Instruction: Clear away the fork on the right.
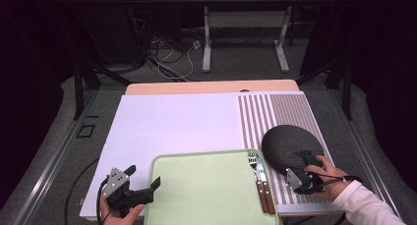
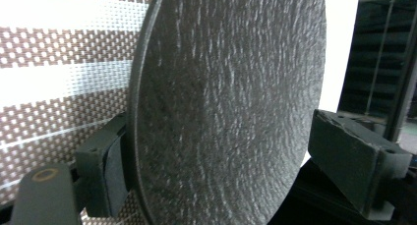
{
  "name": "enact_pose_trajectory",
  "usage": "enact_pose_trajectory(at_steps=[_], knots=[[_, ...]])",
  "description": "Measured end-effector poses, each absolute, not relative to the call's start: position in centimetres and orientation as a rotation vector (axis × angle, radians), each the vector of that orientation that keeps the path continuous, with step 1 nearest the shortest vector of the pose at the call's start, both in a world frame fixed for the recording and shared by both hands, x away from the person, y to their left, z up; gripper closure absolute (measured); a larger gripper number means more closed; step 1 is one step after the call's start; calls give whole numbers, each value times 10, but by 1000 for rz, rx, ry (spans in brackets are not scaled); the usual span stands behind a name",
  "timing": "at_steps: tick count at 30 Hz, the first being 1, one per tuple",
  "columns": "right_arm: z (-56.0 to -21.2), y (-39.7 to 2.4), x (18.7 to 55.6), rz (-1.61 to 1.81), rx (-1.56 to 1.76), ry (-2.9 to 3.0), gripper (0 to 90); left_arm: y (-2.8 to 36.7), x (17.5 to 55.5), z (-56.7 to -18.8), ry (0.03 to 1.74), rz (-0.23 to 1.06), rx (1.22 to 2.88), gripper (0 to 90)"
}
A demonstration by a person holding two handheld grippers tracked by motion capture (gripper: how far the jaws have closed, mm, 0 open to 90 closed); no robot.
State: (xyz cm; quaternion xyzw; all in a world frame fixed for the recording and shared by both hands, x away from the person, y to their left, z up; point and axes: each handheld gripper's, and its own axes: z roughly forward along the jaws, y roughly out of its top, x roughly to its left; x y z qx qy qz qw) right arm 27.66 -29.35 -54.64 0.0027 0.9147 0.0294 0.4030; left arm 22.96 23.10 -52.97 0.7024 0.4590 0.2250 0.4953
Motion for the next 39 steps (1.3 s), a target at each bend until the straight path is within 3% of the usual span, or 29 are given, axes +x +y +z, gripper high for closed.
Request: enact_pose_trajectory(at_steps=[39], knots=[[-555, -294, 272, 50, -44, 2178, 136, 230, 230, -530, 1112, 542, 1698, 20]])
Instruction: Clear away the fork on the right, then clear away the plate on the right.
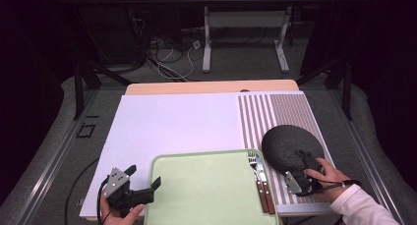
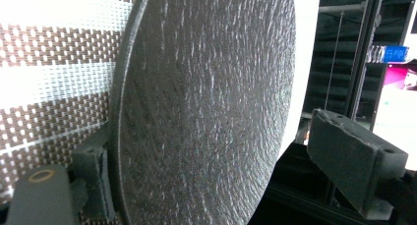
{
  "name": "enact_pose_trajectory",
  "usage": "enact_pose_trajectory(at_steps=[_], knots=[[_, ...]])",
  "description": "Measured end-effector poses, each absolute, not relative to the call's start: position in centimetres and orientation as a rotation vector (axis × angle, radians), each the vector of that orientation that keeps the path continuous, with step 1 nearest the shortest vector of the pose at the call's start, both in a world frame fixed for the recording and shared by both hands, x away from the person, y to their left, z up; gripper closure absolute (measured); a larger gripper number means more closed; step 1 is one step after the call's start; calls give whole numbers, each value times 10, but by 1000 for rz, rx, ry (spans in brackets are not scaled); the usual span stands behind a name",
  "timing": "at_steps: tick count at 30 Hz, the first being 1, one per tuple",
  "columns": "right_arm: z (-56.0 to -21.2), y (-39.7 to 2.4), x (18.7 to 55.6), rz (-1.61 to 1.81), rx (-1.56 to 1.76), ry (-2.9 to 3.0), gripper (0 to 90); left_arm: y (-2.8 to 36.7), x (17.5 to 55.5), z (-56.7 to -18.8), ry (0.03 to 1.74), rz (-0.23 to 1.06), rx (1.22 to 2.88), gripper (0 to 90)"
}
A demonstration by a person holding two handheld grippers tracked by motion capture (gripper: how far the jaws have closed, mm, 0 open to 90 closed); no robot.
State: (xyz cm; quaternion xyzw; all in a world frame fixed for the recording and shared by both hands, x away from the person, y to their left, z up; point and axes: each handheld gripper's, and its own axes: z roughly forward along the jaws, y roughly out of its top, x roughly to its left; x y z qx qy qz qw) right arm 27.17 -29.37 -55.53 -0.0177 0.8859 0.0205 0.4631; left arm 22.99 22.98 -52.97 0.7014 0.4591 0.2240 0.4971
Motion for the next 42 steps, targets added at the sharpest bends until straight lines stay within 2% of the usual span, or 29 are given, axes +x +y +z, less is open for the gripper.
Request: enact_pose_trajectory(at_steps=[8, 15, 21, 23, 26, 33, 37, 42], knots=[[-556, -294, 271, 72, -59, 2160, 152, 229, 230, -530, 1112, 539, 1698, 20], [-550, -292, 271, 33, -68, 2200, 257, 230, 231, -530, 1109, 539, 1702, 20], [-536, -293, 276, 31, -55, 2224, 298, 231, 230, -530, 1112, 541, 1701, 20], [-533, -293, 277, 46, -50, 2239, 336, 231, 229, -530, 1113, 544, 1699, 20], [-529, -294, 278, 51, -41, 2258, 448, 231, 229, -530, 1113, 543, 1698, 20], [-522, -296, 282, 17, -31, 2319, 521, 231, 229, -530, 1115, 542, 1698, 20], [-518, -296, 283, 35, -17, 2354, 624, 231, 230, -530, 1115, 540, 1698, 20], [-512, -292, 284, 1, 14, 2353, 647, 231, 230, -530, 1115, 540, 1700, 20]])
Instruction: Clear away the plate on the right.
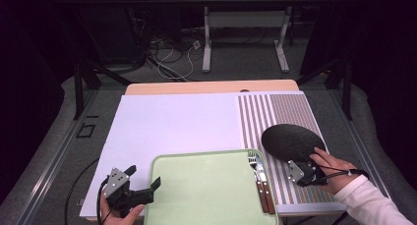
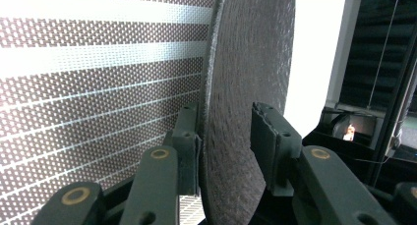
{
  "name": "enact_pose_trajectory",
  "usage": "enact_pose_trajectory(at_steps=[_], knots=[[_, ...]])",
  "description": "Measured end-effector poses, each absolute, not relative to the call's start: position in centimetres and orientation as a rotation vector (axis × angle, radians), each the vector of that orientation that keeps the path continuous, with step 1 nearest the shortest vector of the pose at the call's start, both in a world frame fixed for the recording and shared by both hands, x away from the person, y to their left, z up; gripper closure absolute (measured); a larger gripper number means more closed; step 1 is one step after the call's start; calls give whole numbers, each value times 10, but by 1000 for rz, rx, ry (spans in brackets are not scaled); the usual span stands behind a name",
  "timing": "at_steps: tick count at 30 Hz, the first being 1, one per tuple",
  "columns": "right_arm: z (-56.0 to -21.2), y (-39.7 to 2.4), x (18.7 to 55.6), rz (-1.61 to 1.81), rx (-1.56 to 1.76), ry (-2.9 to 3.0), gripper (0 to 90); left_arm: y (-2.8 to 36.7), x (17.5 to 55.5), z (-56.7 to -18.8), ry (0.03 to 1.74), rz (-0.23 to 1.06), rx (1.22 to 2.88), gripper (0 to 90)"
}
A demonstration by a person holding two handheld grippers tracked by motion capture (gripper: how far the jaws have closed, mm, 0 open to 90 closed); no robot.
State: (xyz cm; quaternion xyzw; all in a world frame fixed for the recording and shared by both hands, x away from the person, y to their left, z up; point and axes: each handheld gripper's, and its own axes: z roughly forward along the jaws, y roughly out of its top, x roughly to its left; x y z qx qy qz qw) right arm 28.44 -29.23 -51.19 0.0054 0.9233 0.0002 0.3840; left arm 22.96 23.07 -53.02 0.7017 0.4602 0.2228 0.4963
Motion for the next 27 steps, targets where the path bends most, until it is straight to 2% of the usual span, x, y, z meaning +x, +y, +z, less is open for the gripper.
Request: enact_pose_trajectory(at_steps=[3, 7, 13, 27], knots=[[-510, -291, 286, -23, -13, 2346, 655, 231, 230, -530, 1116, 540, 1695, 20], [-509, -292, 287, -58, -10, 2370, 752, 231, 230, -530, 1117, 540, 1698, 20], [-507, -293, 287, -82, 7, 2381, 834, 231, 230, -530, 1115, 543, 1698, 20], [-510, -294, 283, -107, -53, 2313, 856, 231, 230, -531, 1119, 539, 1692, 20]])
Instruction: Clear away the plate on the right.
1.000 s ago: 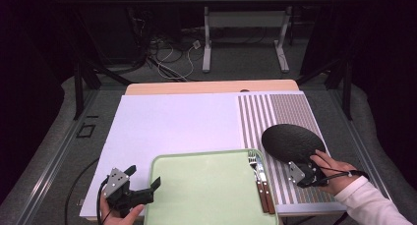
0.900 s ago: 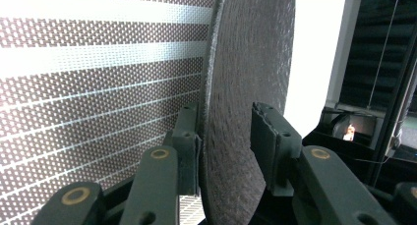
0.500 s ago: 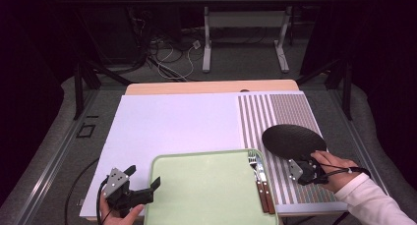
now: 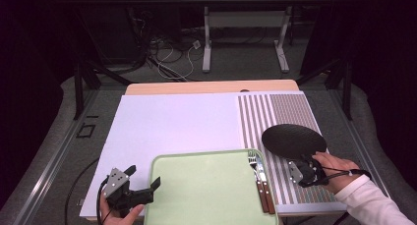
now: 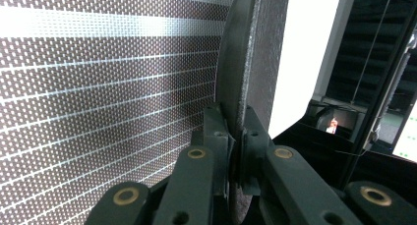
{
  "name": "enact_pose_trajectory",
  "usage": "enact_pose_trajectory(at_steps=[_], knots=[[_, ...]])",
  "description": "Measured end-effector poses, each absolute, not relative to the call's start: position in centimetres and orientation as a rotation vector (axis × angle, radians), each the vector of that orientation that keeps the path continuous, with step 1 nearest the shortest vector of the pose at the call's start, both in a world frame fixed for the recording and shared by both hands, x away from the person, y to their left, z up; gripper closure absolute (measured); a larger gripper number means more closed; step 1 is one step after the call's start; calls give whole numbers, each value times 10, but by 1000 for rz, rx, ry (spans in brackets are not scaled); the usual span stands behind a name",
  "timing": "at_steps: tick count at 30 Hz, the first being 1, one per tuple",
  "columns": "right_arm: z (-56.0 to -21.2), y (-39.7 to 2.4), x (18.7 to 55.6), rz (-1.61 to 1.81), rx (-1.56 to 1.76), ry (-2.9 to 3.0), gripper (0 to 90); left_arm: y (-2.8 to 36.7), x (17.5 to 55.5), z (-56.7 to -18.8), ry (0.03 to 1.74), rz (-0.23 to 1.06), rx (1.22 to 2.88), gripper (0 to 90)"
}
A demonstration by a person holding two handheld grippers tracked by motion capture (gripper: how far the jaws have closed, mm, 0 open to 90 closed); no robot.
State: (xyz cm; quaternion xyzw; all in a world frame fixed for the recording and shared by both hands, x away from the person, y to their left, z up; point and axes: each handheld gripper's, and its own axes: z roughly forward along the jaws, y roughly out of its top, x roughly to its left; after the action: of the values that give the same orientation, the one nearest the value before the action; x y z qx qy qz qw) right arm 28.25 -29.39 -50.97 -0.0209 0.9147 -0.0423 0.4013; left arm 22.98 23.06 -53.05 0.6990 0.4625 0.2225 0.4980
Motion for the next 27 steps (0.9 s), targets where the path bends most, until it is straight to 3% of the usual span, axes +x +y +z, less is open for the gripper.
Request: enact_pose_trajectory(at_steps=[27], knots=[[-496, -277, 263, 99, -123, 2180, 846, 231, 231, -531, 1128, 539, 1691, 20]])
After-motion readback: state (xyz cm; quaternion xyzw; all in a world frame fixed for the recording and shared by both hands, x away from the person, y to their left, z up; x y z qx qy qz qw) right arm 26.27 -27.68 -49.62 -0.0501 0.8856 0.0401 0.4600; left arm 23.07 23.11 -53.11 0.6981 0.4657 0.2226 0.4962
